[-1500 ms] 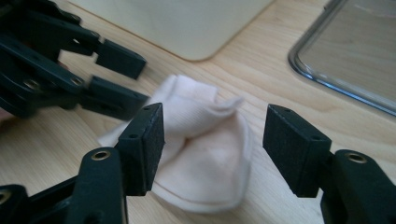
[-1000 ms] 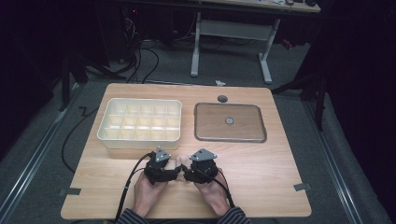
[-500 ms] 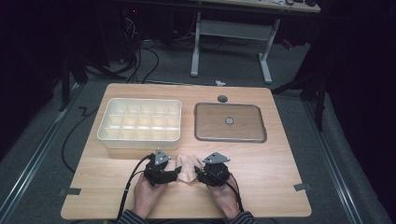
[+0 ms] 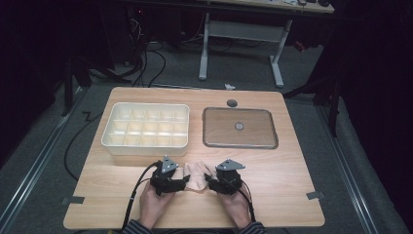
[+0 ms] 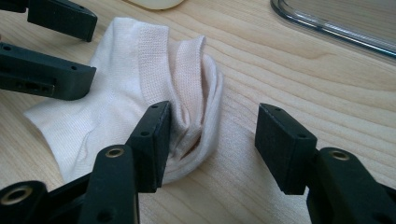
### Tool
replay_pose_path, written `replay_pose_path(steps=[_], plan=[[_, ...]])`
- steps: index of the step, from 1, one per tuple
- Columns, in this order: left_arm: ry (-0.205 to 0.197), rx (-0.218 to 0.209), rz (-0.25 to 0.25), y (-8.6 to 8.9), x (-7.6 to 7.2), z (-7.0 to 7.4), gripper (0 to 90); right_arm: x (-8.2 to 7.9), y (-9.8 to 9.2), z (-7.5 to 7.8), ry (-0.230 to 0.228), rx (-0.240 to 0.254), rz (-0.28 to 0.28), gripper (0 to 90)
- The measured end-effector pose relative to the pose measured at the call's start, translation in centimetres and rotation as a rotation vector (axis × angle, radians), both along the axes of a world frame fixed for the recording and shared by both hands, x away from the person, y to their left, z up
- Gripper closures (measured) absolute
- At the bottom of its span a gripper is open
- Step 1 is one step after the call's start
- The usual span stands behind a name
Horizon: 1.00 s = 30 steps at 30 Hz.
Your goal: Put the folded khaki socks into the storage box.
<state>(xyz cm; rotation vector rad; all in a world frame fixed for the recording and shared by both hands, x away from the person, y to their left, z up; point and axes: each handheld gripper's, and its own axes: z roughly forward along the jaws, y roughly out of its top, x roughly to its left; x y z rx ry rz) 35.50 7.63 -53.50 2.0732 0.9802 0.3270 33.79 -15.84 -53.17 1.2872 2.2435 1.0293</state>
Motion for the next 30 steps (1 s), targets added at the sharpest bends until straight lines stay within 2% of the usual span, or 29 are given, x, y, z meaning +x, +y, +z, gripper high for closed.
replay_pose_path(steps=[5,8,17,21,24,26,30], plan=[[-0.005,0.005,0.005,-0.1,-0.1,0.0,31.3,0.1,-0.2,-0.1,0.0,0.01,0.008,45.9],[-0.003,-0.002,0.002,0.0,-0.2,0.0,36.0,0.2,-0.2,-0.1,-0.001,0.01,0.015,46.1],[-0.001,-0.007,0.003,0.0,-0.2,0.0,36.4,0.3,-0.4,-0.1,0.005,0.015,0.032,47.3],[0.006,-0.019,0.007,0.1,-0.2,0.0,36.4,0.5,-0.4,0.2,0.027,0.005,0.045,47.3],[0.025,-0.046,0.009,0.4,-0.2,0.0,36.5,0.6,-0.3,0.3,0.042,0.015,0.036,45.1],[0.056,-0.072,0.011,0.6,0.0,0.1,36.6,0.8,-0.3,0.6,0.068,0.014,0.029,44.0],[0.097,-0.107,0.023,0.9,0.3,0.4,37.6,0.4,-0.3,1.7,0.039,0.019,0.025,47.5]])
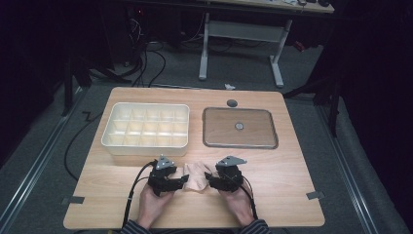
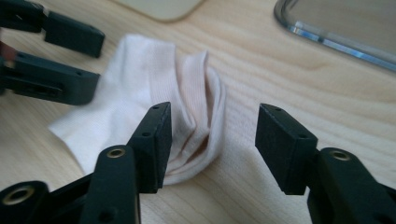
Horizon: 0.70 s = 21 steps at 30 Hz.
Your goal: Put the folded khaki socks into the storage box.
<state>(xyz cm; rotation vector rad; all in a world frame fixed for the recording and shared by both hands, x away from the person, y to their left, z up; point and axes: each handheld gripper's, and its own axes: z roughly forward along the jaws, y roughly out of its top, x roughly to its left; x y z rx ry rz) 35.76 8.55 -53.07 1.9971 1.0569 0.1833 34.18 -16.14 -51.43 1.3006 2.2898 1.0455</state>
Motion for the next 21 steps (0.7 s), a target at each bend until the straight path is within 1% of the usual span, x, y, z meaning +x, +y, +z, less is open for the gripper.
replay_pose_path(steps=[1,2,4,6,8,12,15,16,19,21], plan=[[-0.001,-0.002,0.002,0.0,0.1,0.3,37.8,-0.1,-0.1,0.3,-0.011,0.008,0.002,49.9],[-0.003,-0.001,0.006,0.0,0.2,0.5,38.0,-0.5,-0.2,0.8,-0.037,0.024,0.008,55.0],[0.006,-0.006,0.016,0.0,0.5,0.9,38.5,-0.9,-0.2,1.3,-0.049,0.041,0.019,63.6],[0.003,-0.022,0.024,0.0,0.9,1.4,39.1,-1.4,0.2,1.6,-0.059,0.038,0.055,71.5],[0.011,-0.034,0.03,-0.1,1.4,1.8,40.6,-1.8,0.9,1.5,-0.065,0.025,0.083,76.0],[0.024,-0.039,0.032,-0.5,2.5,2.0,41.9,-2.2,2.6,1.1,-0.062,0.008,0.127,80.7],[0.038,-0.029,0.031,-0.7,3.0,1.9,42.2,-2.4,3.4,0.6,-0.061,-0.001,0.147,81.6],[0.044,-0.026,0.028,-0.7,3.1,1.9,42.5,-2.4,3.8,0.4,-0.054,-0.01,0.151,81.7],[0.056,-0.01,0.022,-1.0,3.3,1.5,44.0,-2.7,4.4,0.0,-0.057,-0.041,0.165,82.0],[0.064,0.013,0.011,-1.2,3.4,1.1,45.5,-2.7,4.5,-0.3,-0.051,-0.042,0.163,82.1]])
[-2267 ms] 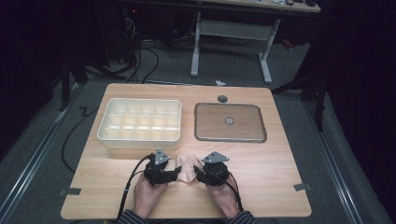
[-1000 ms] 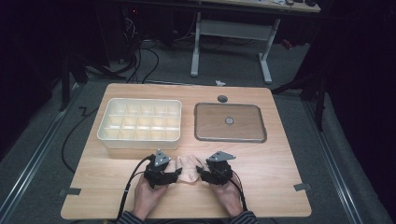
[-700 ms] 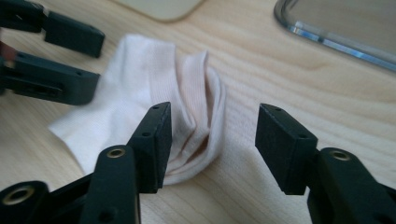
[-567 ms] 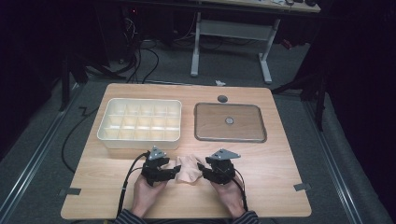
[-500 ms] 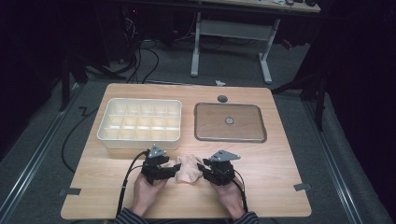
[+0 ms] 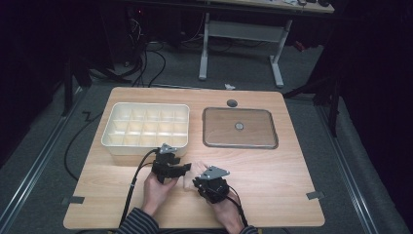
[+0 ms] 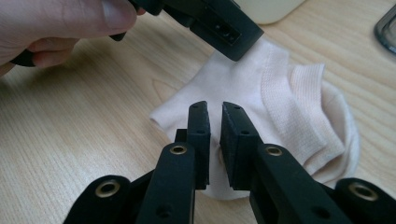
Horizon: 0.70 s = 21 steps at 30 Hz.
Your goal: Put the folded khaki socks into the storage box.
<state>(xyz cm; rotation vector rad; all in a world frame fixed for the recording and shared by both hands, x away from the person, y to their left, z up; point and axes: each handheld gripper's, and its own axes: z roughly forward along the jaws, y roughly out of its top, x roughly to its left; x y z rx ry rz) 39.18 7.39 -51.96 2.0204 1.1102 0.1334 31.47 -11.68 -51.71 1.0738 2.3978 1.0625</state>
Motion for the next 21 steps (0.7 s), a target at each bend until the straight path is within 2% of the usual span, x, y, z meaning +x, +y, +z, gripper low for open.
replay_pose_path(steps=[5,11,16,21], plan=[[0.0,0.015,-0.002,-0.29,-0.1,-0.31,49.0,-0.1,-0.11,-0.41,0.009,-0.008,0.01,82.1],[0.024,0.001,-0.021,-0.12,0.21,-0.59,56.1,-0.2,0.29,-0.69,0.002,-0.019,0.019,82.5],[-0.009,0.034,-0.024,-0.3,-0.05,-0.64,61.7,-0.12,0.27,-0.71,0.003,-0.027,0.027,82.7],[-0.007,0.032,-0.02,-0.39,-0.16,-0.68,68.4,-0.15,0.26,-0.75,0.0,-0.031,0.031,82.6]])
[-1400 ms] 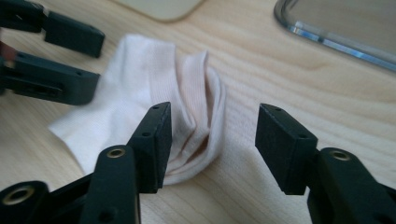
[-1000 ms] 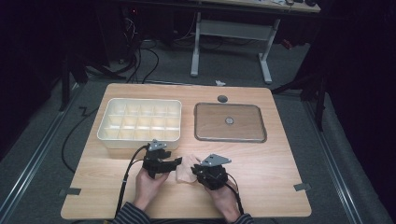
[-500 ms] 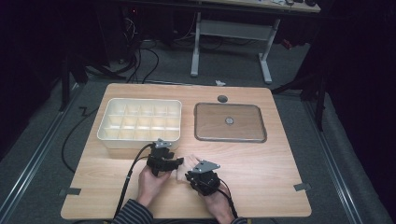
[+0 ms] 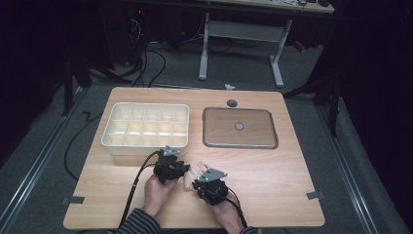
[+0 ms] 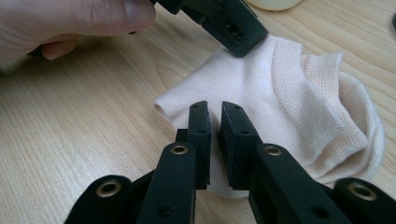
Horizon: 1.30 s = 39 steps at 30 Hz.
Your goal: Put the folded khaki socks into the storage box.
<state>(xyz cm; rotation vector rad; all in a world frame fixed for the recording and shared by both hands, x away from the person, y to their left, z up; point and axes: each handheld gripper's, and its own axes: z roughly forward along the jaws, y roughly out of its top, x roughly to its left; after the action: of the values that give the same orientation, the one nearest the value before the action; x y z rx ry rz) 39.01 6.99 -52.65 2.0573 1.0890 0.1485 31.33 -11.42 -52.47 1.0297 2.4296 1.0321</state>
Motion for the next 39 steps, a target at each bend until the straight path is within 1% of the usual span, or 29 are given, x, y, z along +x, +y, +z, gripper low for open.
replay_pose_path(steps=[2,3,7,10,11,18,23,25,29,32,34,36,39], plan=[[-0.002,-0.02,-0.001,0.1,-0.1,-0.2,71.1,-0.1,0.0,0.0,-0.002,-0.001,0.002,82.6],[0.003,-0.038,-0.005,0.2,-0.1,-0.3,72.3,-0.1,0.0,0.0,-0.002,-0.001,0.003,82.5],[0.011,-0.062,-0.017,0.4,0.0,-0.5,78.2,-0.1,0.0,-0.1,-0.002,-0.001,0.001,82.4],[0.012,-0.082,-0.022,0.6,0.0,-0.6,82.1,-0.3,-0.1,-0.2,-0.018,0.001,0.006,82.3],[0.013,-0.087,-0.022,0.6,0.0,-0.6,83.1,-0.4,-0.1,-0.2,-0.011,0.007,0.0,82.2],[0.044,-0.142,-0.016,1.3,0.1,-0.8,85.8,-0.5,-0.1,-0.3,-0.017,0.004,0.016,81.4],[0.05,-0.157,-0.024,1.5,0.1,-0.6,86.1,-0.6,-0.2,-0.4,-0.02,0.016,0.019,80.9],[0.051,-0.167,-0.024,1.7,0.0,-0.5,86.2,-0.6,-0.3,-0.4,-0.011,0.021,0.017,80.3],[0.051,-0.177,-0.031,1.9,-0.2,-0.3,86.2,-0.5,-0.4,-0.2,0.017,0.048,0.028,76.5],[0.046,-0.177,-0.032,1.9,-0.3,-0.1,86.3,-0.5,-0.7,0.1,0.015,0.084,0.026,76.4],[0.044,-0.18,-0.036,2.0,-0.4,0.0,86.3,-0.3,-1.0,0.6,0.005,0.119,0.01,79.3],[0.046,-0.181,-0.039,2.0,-0.4,0.1,86.3,0.1,-1.3,1.1,-0.001,0.138,-0.011,82.8],[0.045,-0.179,-0.041,2.1,-0.5,0.2,86.3,0.8,-1.5,1.5,-0.001,0.138,-0.04,86.0]])
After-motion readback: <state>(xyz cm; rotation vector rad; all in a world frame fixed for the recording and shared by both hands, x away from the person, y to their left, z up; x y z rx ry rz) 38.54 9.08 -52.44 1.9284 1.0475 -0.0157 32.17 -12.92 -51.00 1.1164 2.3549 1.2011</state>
